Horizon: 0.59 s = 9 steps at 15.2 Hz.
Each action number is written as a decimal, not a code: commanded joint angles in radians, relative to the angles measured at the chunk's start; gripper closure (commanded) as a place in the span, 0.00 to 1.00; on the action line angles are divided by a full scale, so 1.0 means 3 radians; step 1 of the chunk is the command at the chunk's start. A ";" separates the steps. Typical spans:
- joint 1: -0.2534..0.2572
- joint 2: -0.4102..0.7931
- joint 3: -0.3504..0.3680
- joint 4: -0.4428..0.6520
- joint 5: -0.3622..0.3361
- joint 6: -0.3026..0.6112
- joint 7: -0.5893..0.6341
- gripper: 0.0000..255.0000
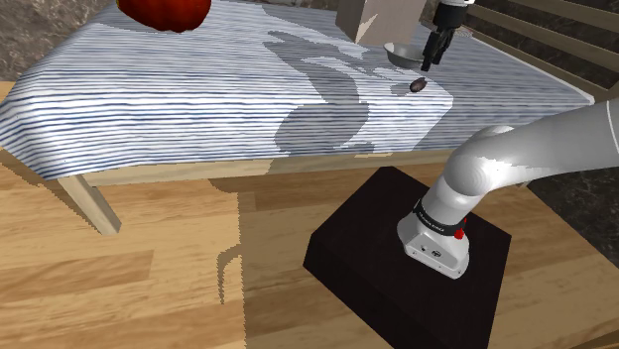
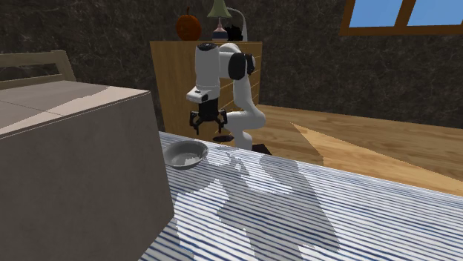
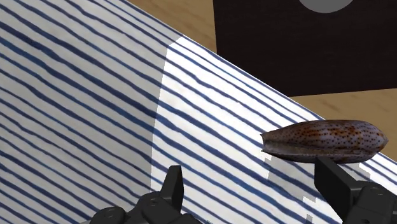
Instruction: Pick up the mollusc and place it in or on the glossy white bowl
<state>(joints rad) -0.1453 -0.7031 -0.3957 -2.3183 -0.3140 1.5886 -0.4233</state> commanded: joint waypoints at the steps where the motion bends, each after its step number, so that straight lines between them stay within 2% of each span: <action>1: 0.0000 0.0000 0.0000 -0.0011 -0.0001 0.0011 0.0003 0.00; 5: 0.0000 0.0000 0.0000 -0.0011 -0.0001 0.0011 0.0003 0.00; 6: 0.0000 0.0000 0.0000 -0.0011 -0.0001 0.0012 0.0004 1.00; 9: 0.0000 0.0000 -0.0001 -0.0011 -0.0001 0.0012 0.0003 1.00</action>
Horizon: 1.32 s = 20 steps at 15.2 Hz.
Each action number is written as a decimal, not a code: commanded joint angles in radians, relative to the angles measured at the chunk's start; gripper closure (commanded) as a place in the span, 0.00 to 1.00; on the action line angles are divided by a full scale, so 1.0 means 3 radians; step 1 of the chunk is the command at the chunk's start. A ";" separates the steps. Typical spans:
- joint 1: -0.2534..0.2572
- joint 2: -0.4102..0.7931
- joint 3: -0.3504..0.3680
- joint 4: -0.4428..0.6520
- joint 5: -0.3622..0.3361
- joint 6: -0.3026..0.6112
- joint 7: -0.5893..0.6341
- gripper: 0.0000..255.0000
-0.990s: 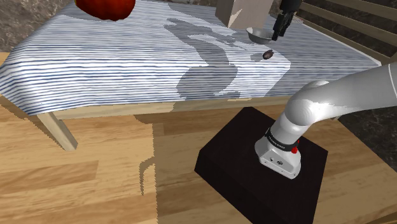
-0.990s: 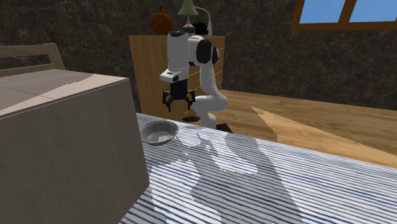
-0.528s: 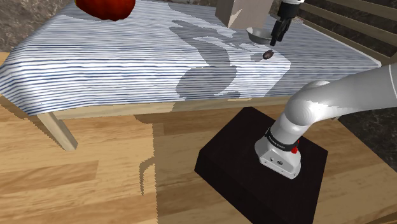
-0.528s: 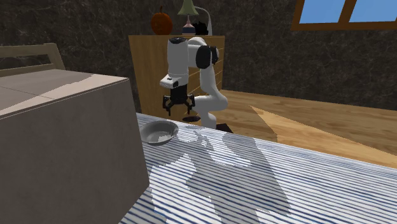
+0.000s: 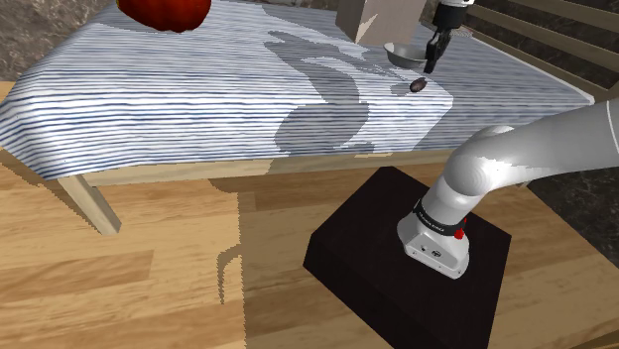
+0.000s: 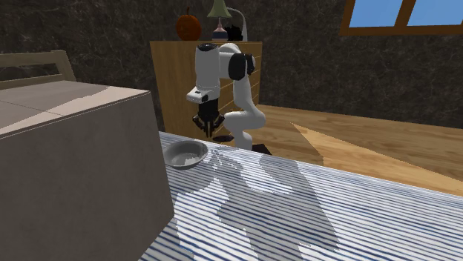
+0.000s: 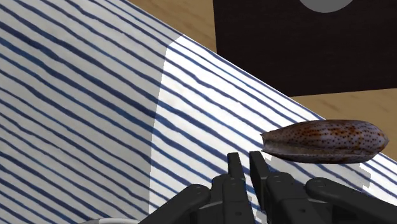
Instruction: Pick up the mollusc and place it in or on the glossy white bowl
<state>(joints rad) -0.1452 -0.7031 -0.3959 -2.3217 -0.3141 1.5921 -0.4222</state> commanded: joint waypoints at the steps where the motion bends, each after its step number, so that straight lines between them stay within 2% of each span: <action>1: 0.0000 0.0000 0.0000 0.0000 0.0000 0.0000 0.0000 1.00; 6: 0.0000 0.0000 0.0000 0.0000 0.0000 0.0000 0.0000 1.00; 7: 0.0000 0.0000 0.0000 0.0000 0.0000 0.0000 0.0000 0.00; 9: 0.0538 -0.0460 -0.0292 -0.0218 -0.0108 0.0066 -0.1520 0.00; 10: 0.0313 -0.0266 -0.0180 -0.0140 -0.0067 0.0057 -0.0647 0.00; 11: 0.0215 -0.0235 -0.0117 -0.0145 -0.0017 0.0079 -0.0701 0.00; 12: 0.0372 -0.0392 -0.0108 -0.0240 -0.0093 0.0102 -0.1280 0.00; 14: 0.0798 -0.0846 -0.0171 -0.0456 -0.0308 0.0059 -0.2376 0.00; 16: 0.1196 -0.1411 -0.0241 -0.0672 -0.0511 -0.0099 -0.3509 0.00; 17: 0.1284 -0.1540 -0.0261 -0.0710 -0.0556 -0.0152 -0.3736 0.00; 20: 0.1266 -0.1572 -0.0326 -0.0845 -0.0615 -0.0046 -0.3723 0.00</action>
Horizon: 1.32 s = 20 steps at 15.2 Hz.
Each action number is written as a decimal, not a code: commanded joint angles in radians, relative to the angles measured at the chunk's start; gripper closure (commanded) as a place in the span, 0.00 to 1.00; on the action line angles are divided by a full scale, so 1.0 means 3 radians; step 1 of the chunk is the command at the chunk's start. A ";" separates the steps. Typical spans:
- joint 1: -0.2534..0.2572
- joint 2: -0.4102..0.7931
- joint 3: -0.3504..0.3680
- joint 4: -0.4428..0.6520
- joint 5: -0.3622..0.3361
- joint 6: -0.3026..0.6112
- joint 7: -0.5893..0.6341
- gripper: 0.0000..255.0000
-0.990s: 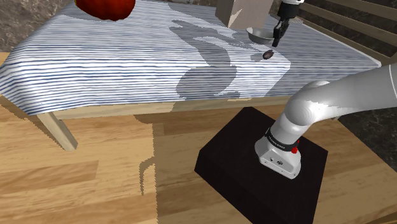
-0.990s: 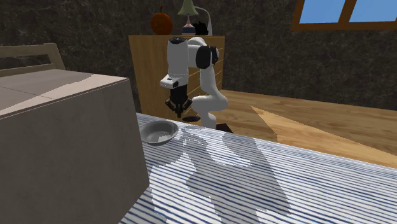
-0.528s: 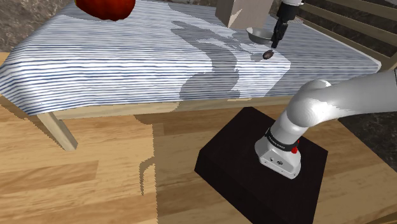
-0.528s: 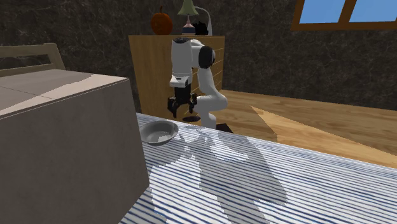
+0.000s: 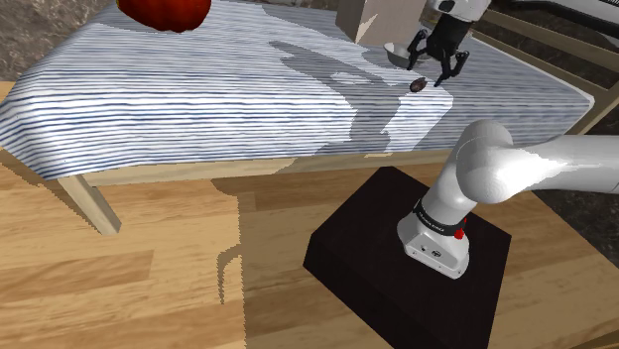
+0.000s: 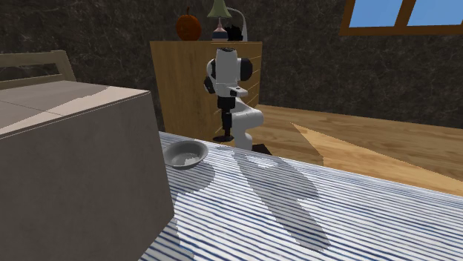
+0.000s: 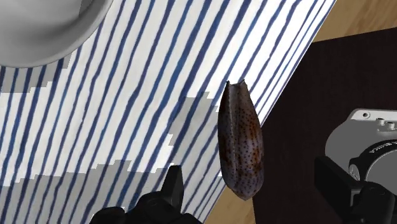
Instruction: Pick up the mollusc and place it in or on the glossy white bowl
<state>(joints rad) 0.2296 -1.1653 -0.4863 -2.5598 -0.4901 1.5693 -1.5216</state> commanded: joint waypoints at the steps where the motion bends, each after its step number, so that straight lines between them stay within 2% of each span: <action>1: 0.0010 -0.0040 -0.0046 -0.0095 -0.0048 0.0066 -0.0055 0.00; 4: -0.0016 -0.0064 -0.0128 -0.0249 -0.0124 0.0199 -0.0043 0.00; 12: -0.0016 -0.0064 -0.0128 -0.0249 -0.0124 0.0199 -0.0043 0.00; 13: -0.0016 -0.0064 -0.0128 -0.0249 -0.0124 0.0199 -0.0043 1.00; 20: -0.0016 -0.0069 -0.0120 -0.0252 -0.0117 0.0195 -0.0038 1.00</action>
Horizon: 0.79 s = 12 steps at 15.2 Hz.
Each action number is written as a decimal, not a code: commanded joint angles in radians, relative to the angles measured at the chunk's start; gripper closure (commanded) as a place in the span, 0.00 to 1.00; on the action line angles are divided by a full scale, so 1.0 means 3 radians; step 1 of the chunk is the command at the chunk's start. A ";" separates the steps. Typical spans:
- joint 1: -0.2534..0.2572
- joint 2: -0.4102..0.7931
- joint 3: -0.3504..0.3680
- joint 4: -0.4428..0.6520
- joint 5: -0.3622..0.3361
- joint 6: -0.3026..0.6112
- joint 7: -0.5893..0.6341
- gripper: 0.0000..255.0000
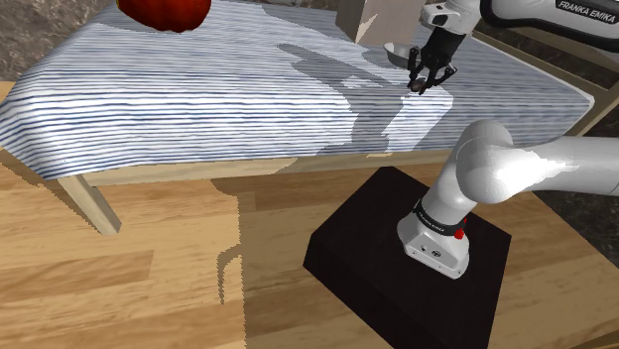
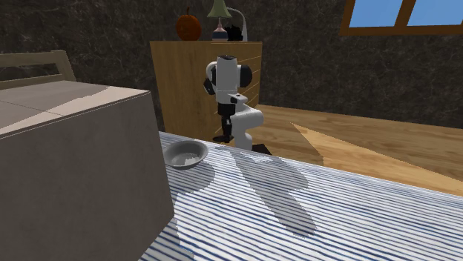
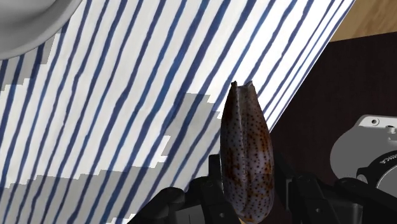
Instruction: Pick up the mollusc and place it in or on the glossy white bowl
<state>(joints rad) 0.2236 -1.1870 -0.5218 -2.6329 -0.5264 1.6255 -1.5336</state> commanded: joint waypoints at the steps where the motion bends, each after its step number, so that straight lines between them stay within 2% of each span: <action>1: 0.0002 0.0001 -0.0001 -0.0007 0.0004 0.0005 0.0000 1.00; 12: 0.0102 0.0165 0.0171 0.0478 0.0180 -0.0313 -0.0038 1.00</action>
<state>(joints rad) 0.2531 -1.1393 -0.4767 -2.5042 -0.4780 1.5446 -1.5430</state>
